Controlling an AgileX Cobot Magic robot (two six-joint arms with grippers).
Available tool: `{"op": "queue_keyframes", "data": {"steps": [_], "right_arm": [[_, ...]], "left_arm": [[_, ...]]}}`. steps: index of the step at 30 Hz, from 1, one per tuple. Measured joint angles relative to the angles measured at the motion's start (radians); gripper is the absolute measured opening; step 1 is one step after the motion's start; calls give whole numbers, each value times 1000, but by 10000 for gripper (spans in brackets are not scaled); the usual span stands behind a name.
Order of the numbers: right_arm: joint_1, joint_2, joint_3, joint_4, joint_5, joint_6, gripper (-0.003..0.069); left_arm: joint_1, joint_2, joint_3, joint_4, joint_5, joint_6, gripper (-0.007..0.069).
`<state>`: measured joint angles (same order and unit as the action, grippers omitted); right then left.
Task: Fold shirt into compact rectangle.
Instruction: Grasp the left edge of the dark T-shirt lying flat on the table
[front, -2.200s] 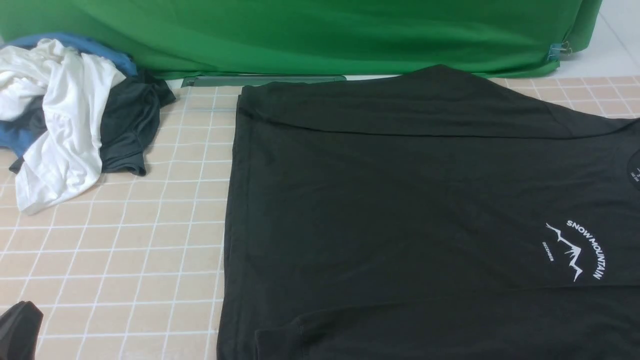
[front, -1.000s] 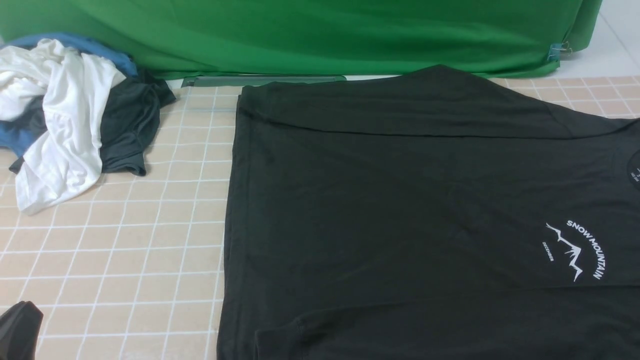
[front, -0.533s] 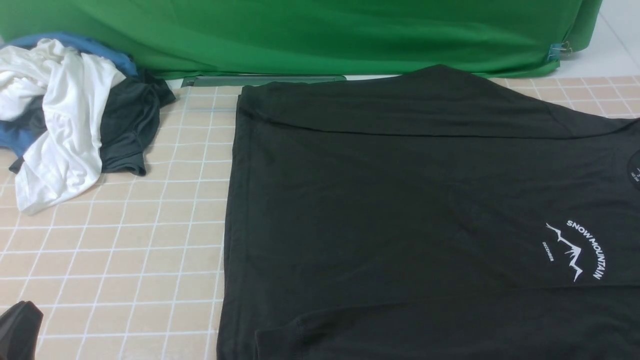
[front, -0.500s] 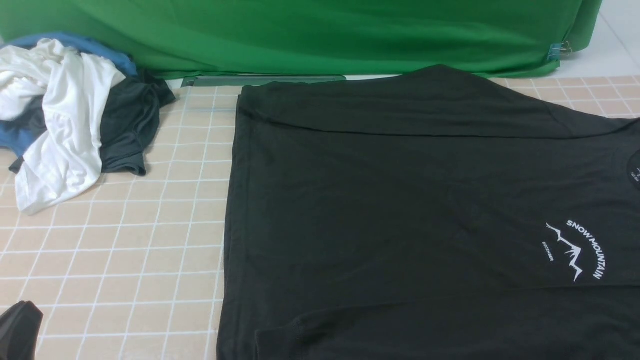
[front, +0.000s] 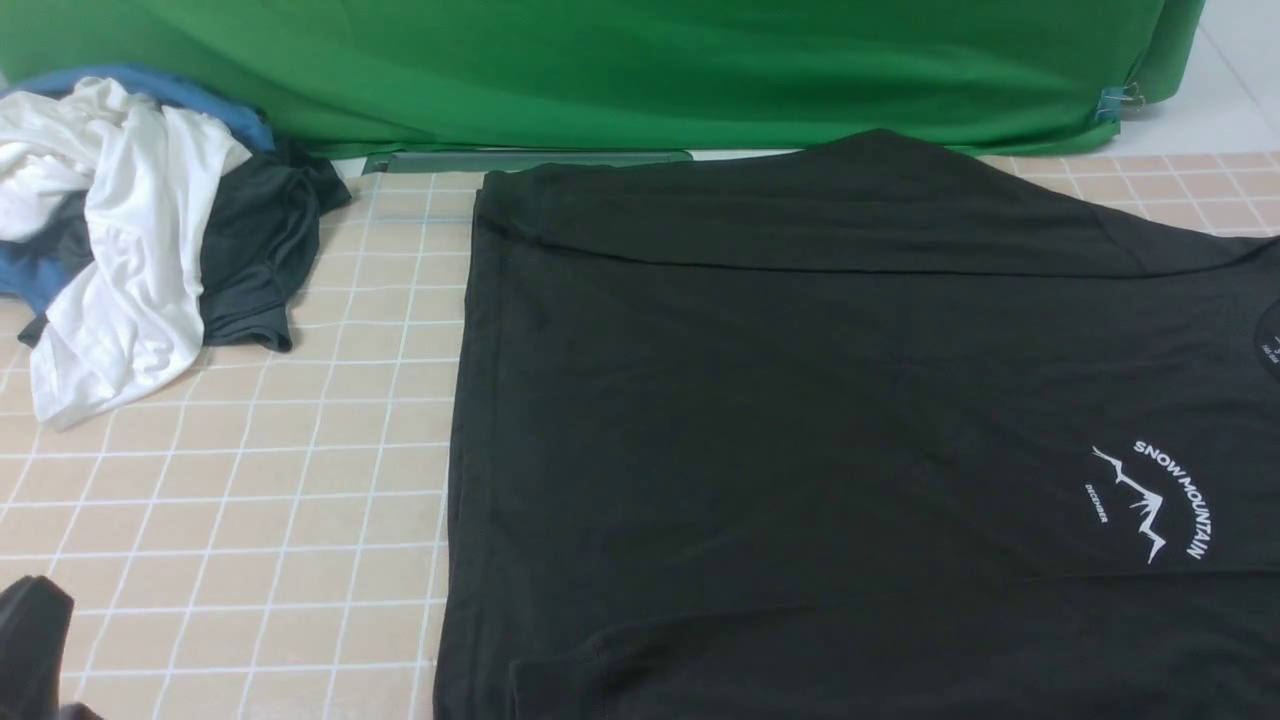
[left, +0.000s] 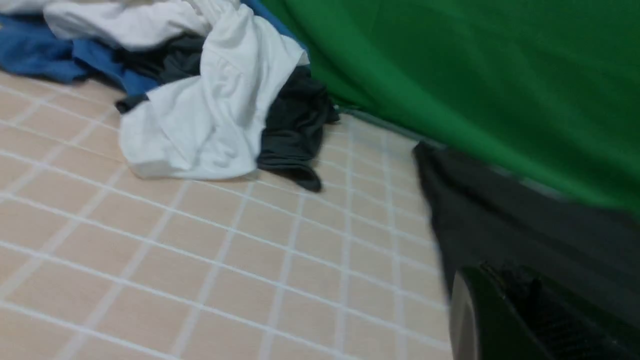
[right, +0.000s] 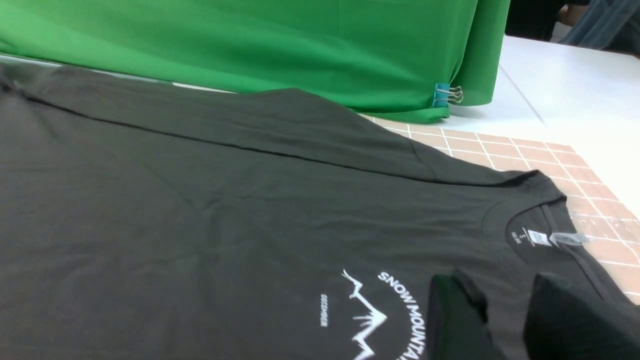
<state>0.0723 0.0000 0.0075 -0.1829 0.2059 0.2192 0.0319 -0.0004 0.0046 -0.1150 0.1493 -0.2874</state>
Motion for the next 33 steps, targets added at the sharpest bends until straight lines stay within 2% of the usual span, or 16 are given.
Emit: {"op": "queue_keyframes", "data": {"steps": [4, 7, 10, 14, 17, 20, 21, 23, 25, 27, 28, 29, 30, 31, 32, 33], "right_arm": [[0, 0, 0, 205, -91, 262, 237], [0, 0, 0, 254, -139, 392, 237], [0, 0, 0, 274, -158, 436, 238], [0, 0, 0, 282, -181, 451, 238], [0, 0, 0, 282, -236, 452, 234], [0, 1, -8, 282, -306, 451, 157], [0, 10, -36, 284, -296, 439, 99], [0, 69, -143, 284, -228, 370, 44], [0, 126, -256, 284, -149, 285, 35], [0, 235, -422, 284, 25, 126, 31], [0, 247, -439, 284, 47, 92, 31], [0, 354, -577, 283, 236, -24, 32], [0, 412, -626, 282, 341, -84, 32], [0, 518, -740, 282, 518, -173, 32], [0, 579, -785, 282, 610, -219, 32], [0, 623, -814, 282, 671, -246, 32]], "left_arm": [[0, 0, 0, -375, -20, -264, 18], [0, 0, 0, -541, -21, -384, 18], [0, 0, 0, -569, -23, -424, 18], [0, 0, 0, -506, -36, -423, 18], [0, 0, 0, -513, -92, -426, 18], [0, -1, -23, -491, -149, -411, 18], [0, -1, -68, -445, -149, -391, 18], [0, 25, -214, -337, -103, -359, 18], [0, 71, -312, -274, -36, -349, 18], [0, 173, -449, -225, 119, -313, 18], [0, 185, -462, -221, 158, -307, 18], [0, 296, -564, -226, 330, -236, 18], [0, 357, -611, -235, 401, -189, 18], [0, 455, -676, -267, 561, -111, 18], [0, 540, -722, -296, 667, -42, 18], [0, 593, -746, -310, 705, -3, 18]]}}
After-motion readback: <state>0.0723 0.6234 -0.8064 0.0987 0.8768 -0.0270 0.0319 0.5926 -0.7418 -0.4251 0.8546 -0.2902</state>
